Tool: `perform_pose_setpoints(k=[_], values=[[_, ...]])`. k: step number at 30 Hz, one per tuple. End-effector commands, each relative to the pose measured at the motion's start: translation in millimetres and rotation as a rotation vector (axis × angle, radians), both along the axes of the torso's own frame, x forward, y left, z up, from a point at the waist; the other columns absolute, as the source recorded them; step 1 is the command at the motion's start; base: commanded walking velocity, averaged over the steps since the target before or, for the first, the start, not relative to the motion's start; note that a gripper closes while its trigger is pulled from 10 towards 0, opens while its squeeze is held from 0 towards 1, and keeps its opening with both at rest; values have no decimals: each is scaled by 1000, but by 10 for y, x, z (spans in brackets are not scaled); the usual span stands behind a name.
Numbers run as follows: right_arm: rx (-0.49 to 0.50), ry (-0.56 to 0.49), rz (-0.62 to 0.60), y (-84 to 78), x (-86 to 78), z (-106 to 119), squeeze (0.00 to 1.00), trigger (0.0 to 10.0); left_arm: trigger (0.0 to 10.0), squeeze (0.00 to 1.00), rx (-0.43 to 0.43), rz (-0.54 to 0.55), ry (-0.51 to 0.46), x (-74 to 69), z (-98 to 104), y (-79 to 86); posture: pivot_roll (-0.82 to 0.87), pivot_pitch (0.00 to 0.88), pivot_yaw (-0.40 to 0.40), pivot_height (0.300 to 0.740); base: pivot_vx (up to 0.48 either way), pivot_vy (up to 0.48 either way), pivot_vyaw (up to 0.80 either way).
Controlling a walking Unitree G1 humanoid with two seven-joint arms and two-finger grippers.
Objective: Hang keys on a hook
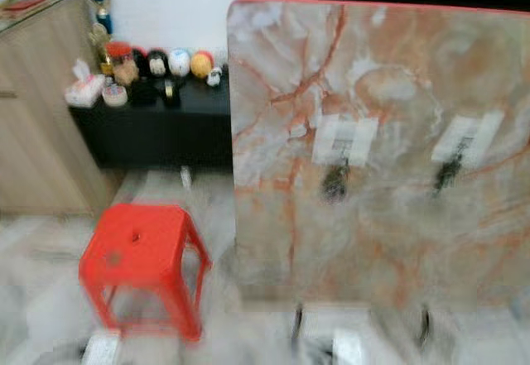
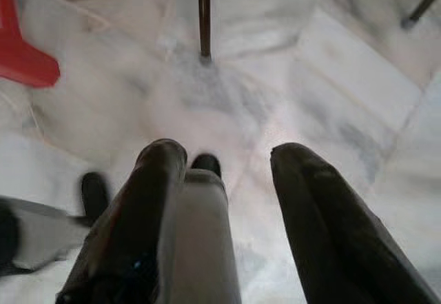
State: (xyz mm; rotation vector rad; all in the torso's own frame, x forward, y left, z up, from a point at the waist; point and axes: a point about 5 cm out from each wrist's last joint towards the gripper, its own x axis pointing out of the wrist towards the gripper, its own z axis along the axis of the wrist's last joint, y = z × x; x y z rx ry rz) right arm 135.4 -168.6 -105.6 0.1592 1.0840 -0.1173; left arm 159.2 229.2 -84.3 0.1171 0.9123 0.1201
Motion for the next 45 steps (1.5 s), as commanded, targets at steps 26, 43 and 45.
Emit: perform_pose_setpoints(k=[26, 43, 45], values=[[16, -47, 14, 114, 140, 46, 0, 10000, 10000, 0, 10, 18, 18, -41, -4, 68, 97, 0, -76, 740, 0, 443, 119], [13, -48, -2, 105, 161, 53, 0, 10000, 10000, 0, 9, 18, 18, -42, -4, 72, 98, 0, -75, 740, 0, 442, 0], [13, -48, -2, 104, 160, 52, 0, 10000, 10000, 0, 8, 19, 18, -43, -4, 73, 98, 0, -75, 740, 0, 439, 0]])
